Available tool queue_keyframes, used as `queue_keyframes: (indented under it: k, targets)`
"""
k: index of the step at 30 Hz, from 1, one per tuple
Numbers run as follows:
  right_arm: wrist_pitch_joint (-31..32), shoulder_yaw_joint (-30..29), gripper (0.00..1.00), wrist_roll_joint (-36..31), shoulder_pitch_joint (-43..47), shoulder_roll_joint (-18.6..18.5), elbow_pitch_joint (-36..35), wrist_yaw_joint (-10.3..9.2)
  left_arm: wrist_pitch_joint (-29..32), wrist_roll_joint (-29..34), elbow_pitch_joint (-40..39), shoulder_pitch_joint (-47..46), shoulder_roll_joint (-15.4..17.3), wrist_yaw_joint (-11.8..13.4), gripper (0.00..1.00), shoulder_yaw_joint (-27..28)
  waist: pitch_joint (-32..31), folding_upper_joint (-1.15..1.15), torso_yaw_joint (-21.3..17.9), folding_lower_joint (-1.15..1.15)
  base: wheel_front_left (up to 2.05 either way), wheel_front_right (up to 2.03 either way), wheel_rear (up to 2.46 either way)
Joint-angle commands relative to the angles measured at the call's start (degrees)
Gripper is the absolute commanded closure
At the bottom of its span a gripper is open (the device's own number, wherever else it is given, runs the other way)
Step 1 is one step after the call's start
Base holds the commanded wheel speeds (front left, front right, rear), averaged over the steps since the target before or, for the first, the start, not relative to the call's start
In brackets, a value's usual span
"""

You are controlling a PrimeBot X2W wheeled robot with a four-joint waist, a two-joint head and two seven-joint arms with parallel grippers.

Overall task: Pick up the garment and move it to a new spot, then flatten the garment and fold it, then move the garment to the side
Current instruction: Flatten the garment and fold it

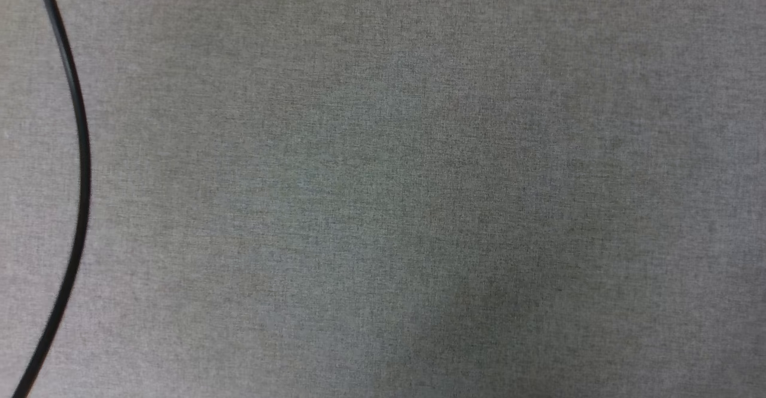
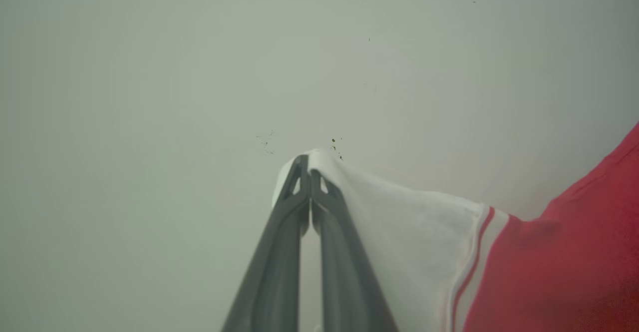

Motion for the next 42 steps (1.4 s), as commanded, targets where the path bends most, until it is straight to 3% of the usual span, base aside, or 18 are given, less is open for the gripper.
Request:
queue_keyframes:
  k: [1, 8, 14, 25, 34, 42]
  targets:
    - [-0.7, 0.1, 1.0, -0.4, -1.5, 0.5, 0.9, -0.09, -0.4, -0.2, 0.6, -1.0, 0.2, 0.0, 1.0, -0.5, 0.2, 0.0, -0.1, -0.02, 0.0, 0.0, 0.0]
    - [-4.8, 3.5, 1.0, 0.3, -5.3, 1.2, 9.3, -0.09, -2.6, -2.5, 5.3, -2.5, 0.8, 0.0, 1.0, -4.3, 1.8, 0.0, -0.6, -0.02, 0.0, 0.0, 0.0]
    - [-8.4, 8.4, 1.0, 2.9, -0.8, 0.1, 13.5, -0.09, -4.5, -5.4, 7.2, 1.2, 1.5, 0.0, 1.0, -7.5, 2.7, 0.0, -1.0, -0.02, 0.0, 0.0, 0.0]
    - [-13.7, 16.4, 1.0, 12.9, 15.4, -2.5, 11.4, -0.09, -6.3, -10.2, 1.0, 21.4, 3.4, 0.6, 1.0, -7.8, -0.8, 0.0, -1.7, -0.02, 0.0, 0.0, 0.0]
    - [-15.4, 19.9, 1.0, 17.8, 32.4, -5.7, 4.7, -0.09, -6.4, -12.7, -13.3, 46.3, 3.5, 6.8, 1.0, -6.1, -6.2, 0.0, -1.5, -0.02, 0.0, 0.0, 0.0]
    - [-15.4, 21.0, 1.0, 19.7, 47.8, -7.4, -0.2, -0.09, -6.4, -14.5, -21.3, 66.3, 4.4, 10.8, 1.0, -6.9, -13.2, 0.0, -1.3, -0.02, 0.0, 0.0, 0.0]
